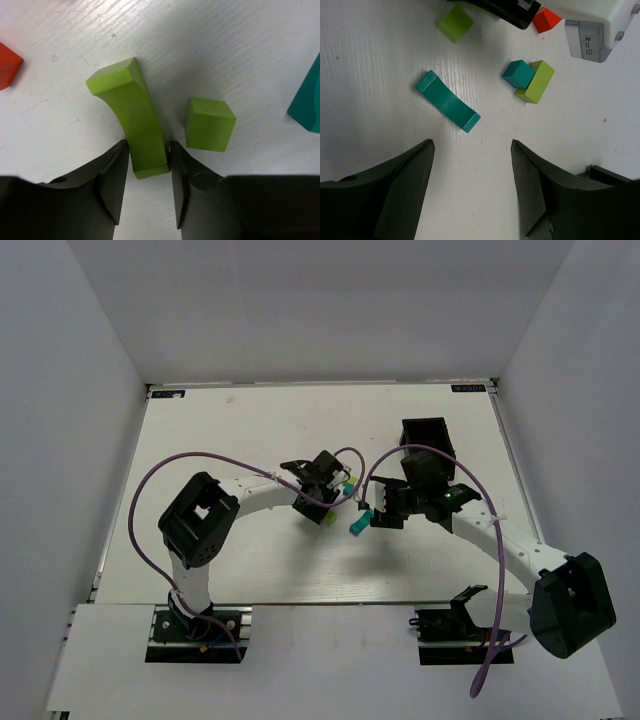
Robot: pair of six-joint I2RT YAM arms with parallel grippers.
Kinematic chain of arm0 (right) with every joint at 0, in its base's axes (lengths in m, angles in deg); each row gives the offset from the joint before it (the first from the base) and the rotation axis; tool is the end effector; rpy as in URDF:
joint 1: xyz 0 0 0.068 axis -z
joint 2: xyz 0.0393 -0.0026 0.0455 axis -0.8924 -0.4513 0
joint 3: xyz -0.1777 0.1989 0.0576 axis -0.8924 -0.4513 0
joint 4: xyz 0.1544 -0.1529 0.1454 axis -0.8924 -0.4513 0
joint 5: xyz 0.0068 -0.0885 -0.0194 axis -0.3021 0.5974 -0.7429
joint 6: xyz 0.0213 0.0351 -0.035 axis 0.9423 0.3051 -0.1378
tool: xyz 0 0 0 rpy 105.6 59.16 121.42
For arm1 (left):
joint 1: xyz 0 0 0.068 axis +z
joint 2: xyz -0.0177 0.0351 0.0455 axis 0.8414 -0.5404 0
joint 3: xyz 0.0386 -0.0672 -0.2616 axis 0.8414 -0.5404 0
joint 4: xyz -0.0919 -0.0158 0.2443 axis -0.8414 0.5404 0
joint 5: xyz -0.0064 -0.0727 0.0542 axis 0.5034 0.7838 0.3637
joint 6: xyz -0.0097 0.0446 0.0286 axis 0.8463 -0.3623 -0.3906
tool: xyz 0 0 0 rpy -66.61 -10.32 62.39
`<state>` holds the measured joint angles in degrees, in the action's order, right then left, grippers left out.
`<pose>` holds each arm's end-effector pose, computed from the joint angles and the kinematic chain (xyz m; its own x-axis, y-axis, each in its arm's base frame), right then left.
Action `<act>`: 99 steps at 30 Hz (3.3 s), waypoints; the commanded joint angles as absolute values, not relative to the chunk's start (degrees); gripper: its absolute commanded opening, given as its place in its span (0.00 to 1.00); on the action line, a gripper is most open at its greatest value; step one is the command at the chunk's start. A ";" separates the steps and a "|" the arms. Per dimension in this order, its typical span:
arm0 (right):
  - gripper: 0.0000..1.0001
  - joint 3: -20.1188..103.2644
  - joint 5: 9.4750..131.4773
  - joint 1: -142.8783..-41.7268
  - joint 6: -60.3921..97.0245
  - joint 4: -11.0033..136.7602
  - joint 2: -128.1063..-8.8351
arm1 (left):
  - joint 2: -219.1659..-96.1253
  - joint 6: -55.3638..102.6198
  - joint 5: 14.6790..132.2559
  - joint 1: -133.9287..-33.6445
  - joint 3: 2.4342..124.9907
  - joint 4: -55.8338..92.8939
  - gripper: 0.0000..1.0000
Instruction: Build the wood block tower
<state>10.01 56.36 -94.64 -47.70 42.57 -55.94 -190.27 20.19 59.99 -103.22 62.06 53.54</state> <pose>0.2033 0.1399 0.2361 0.2963 -0.7540 -0.5863 -0.8834 0.0169 -0.4683 0.2591 -0.2631 0.1598 -0.7471 0.5690 -0.3438 0.5945 0.8032 0.0374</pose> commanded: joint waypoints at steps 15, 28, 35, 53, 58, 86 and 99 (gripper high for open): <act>0.69 9.44 54.12 -94.82 -48.09 45.19 -53.48 | -190.08 14.60 55.09 -102.55 64.49 57.37 0.24; 0.69 8.74 52.72 -94.73 -49.14 44.93 -52.78 | -186.13 8.19 60.19 -97.55 63.97 57.28 0.00; 0.68 8.13 51.84 -94.73 -50.11 44.58 -51.20 | -183.06 3.96 66.52 -94.82 62.04 56.06 0.00; 0.68 6.19 50.96 -94.55 -52.22 43.17 -46.19 | -187.35 -22.75 81.99 -88.58 68.35 67.03 0.00; 0.68 5.84 50.70 -94.73 -52.31 43.17 -44.96 | -190.61 -27.67 81.39 -88.58 70.29 69.33 0.00; 0.68 5.58 50.78 -94.73 -52.31 43.35 -45.57 | -195.00 -49.21 77.51 -87.43 71.87 60.19 0.00; 0.68 5.58 51.13 -94.64 -52.57 43.26 -46.10 | -196.50 -50.44 78.04 -88.57 73.11 63.52 0.00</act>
<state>6.17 51.81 -94.46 -51.98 43.33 -45.96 -198.18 -48.86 77.22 -87.83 73.98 61.34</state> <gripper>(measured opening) 0.677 0.417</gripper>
